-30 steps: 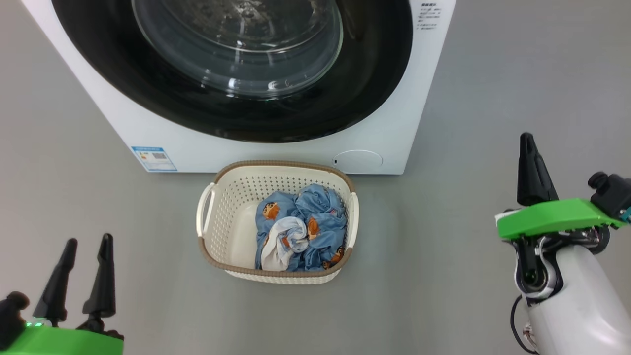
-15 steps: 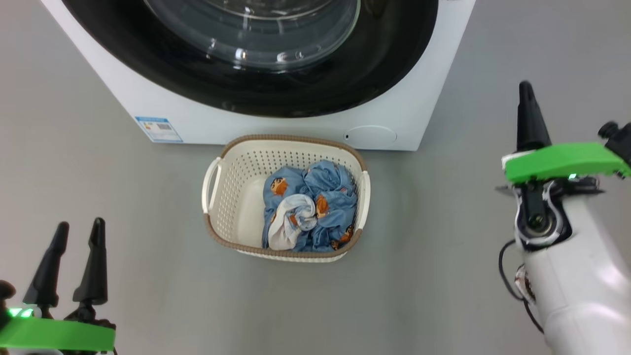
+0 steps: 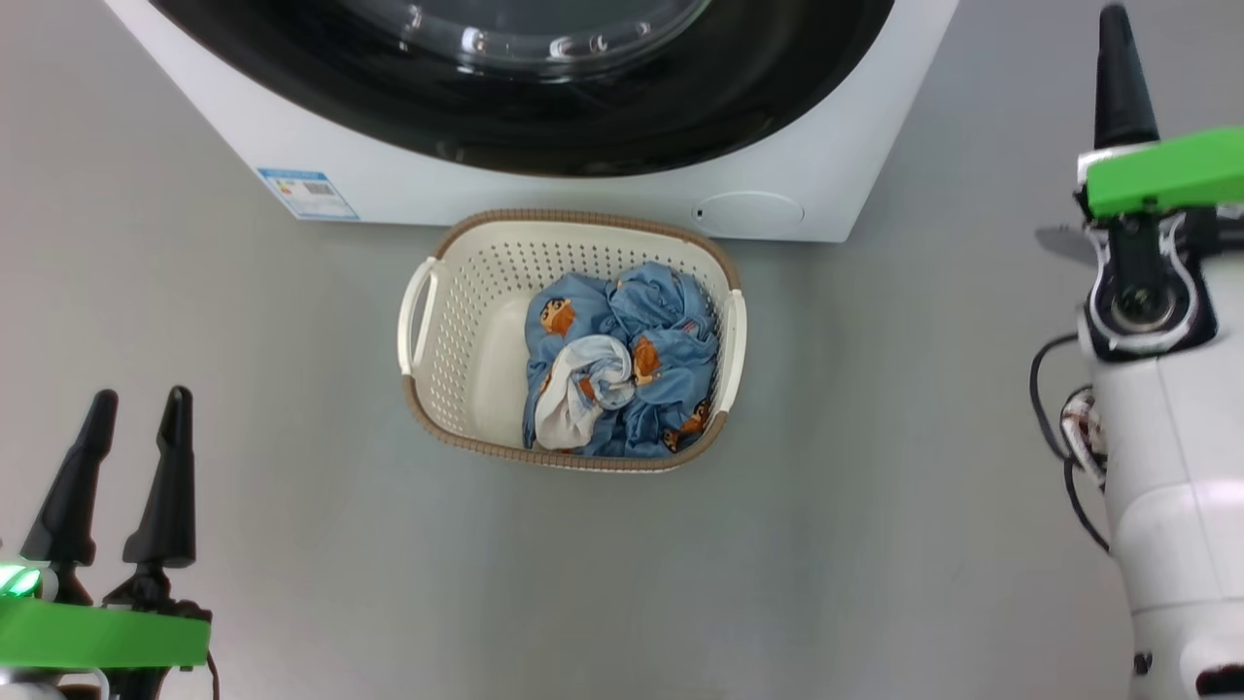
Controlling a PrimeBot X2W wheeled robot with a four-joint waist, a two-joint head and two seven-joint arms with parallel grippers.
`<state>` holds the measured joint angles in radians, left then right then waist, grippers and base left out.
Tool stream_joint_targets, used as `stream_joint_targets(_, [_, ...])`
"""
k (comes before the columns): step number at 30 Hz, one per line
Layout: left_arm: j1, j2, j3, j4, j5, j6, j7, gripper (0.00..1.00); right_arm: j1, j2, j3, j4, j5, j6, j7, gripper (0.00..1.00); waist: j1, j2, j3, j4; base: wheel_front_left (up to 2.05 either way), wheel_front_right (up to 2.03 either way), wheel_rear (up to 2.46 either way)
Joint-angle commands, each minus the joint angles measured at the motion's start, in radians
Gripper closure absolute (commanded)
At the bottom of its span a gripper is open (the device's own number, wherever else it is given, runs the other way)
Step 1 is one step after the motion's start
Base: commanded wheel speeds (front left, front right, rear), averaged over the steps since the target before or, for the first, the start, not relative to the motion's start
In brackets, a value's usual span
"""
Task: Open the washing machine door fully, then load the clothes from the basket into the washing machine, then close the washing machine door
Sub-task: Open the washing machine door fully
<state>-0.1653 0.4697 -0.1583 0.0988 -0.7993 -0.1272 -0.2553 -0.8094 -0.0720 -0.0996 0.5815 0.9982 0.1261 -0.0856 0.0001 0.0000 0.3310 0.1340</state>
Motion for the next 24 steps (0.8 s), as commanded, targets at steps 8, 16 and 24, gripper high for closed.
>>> stream_joint_targets(8, [-0.056,0.053,0.052,-0.063,-0.004,-0.003,-0.006,0.00,-0.143,0.014,-0.007,0.005,0.019,0.005,0.077,1.00,-0.0001,0.0000,0.058,0.017,0.00,0.00,0.00])
stream_joint_targets(16, [-0.063,0.062,0.063,-0.104,0.005,-0.003,-0.006,0.00,-0.204,0.019,0.006,0.005,0.055,0.005,0.155,1.00,-0.0001,0.0000,0.094,0.025,0.00,0.00,0.00])
stream_joint_targets(24, [-0.068,0.064,0.073,-0.125,0.000,-0.003,-0.006,0.00,-0.272,0.021,0.003,0.022,0.065,0.005,0.210,1.00,-0.0001,0.0000,0.133,0.026,0.00,0.00,0.00])
